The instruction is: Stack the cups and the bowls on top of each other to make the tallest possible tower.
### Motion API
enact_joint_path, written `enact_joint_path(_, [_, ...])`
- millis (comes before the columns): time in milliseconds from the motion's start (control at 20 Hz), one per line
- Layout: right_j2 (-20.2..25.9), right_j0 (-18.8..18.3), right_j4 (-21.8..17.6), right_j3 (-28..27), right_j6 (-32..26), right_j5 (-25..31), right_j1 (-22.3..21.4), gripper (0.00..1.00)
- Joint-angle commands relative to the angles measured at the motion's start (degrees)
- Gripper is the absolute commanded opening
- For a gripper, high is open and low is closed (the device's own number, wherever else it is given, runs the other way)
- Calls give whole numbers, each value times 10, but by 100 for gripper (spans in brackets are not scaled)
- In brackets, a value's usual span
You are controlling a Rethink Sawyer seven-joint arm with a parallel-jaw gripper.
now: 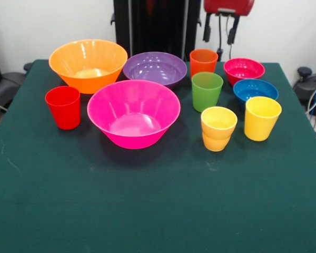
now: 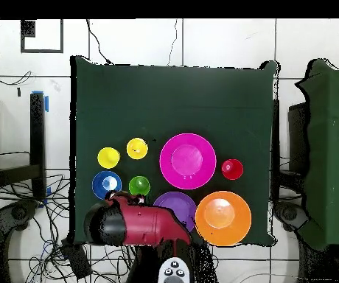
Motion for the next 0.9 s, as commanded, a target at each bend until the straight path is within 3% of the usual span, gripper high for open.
enact_joint_path(50, [58,-39,-12,32,101,-143,78,100])
enact_joint_path(150, [80,-59,-1,43,115,-164,89,100])
enact_joint_path(550, [82,-66,-69,22,88,-284,118,100])
enact_joint_path(750, [75,-63,-32,37,107,-242,141,100])
enact_joint_path(900, [41,-31,-20,27,109,-265,166,100])
